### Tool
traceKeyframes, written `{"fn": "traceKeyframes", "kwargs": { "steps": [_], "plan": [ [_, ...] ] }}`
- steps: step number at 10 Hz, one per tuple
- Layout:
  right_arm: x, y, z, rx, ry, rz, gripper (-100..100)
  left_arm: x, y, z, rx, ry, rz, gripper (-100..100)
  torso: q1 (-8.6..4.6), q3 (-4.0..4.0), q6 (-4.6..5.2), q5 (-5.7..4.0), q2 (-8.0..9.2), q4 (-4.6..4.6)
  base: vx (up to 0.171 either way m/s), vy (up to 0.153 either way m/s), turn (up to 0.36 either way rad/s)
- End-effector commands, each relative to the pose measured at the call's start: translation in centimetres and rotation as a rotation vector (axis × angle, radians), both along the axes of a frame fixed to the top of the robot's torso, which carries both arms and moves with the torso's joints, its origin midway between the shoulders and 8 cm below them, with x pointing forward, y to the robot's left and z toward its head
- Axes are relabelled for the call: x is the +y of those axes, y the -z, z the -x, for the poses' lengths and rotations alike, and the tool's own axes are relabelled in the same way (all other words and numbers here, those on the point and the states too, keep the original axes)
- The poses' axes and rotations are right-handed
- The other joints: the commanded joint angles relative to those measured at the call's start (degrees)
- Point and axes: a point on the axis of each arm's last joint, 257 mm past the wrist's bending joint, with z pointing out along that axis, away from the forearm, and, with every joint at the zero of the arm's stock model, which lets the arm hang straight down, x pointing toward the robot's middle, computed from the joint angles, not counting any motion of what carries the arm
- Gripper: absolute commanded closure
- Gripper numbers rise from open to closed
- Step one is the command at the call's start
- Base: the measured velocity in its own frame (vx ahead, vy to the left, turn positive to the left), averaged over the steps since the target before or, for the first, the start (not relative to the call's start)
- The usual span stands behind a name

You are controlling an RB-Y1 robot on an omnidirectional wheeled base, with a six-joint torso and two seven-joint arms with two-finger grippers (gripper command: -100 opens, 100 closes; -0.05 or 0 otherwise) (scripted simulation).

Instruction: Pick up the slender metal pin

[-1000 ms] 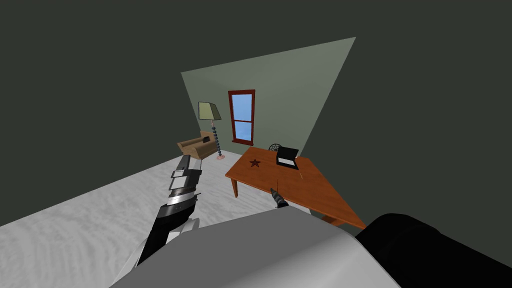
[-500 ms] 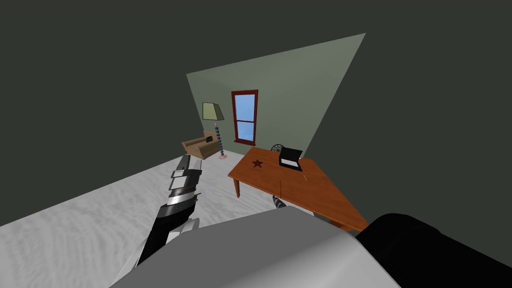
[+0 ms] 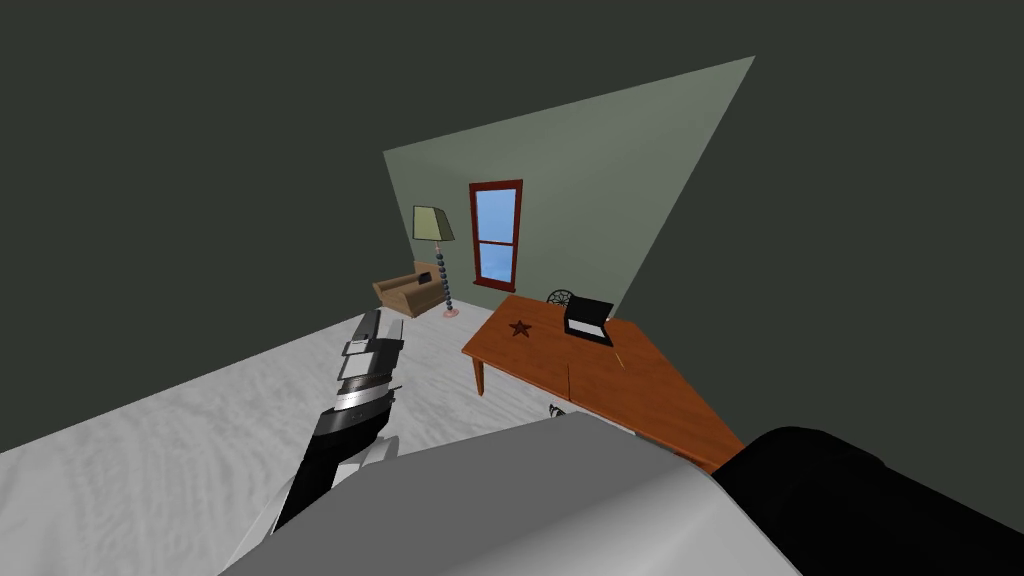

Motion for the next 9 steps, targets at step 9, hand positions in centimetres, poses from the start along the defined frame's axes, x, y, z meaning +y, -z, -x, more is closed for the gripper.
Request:
{"fn": "traceKeyframes", "kwargs": {
  "steps": [9],
  "plan": [
    [-5.1,4.9,10.0,0.385,-0.057,0.296,-100,0.0,0.0,0.0,0.000,0.000,0.000,0,-0.03,-0.01,0.01,0.01,-0.01,0.00,0.044,0.047,0.075]
  ]
}}
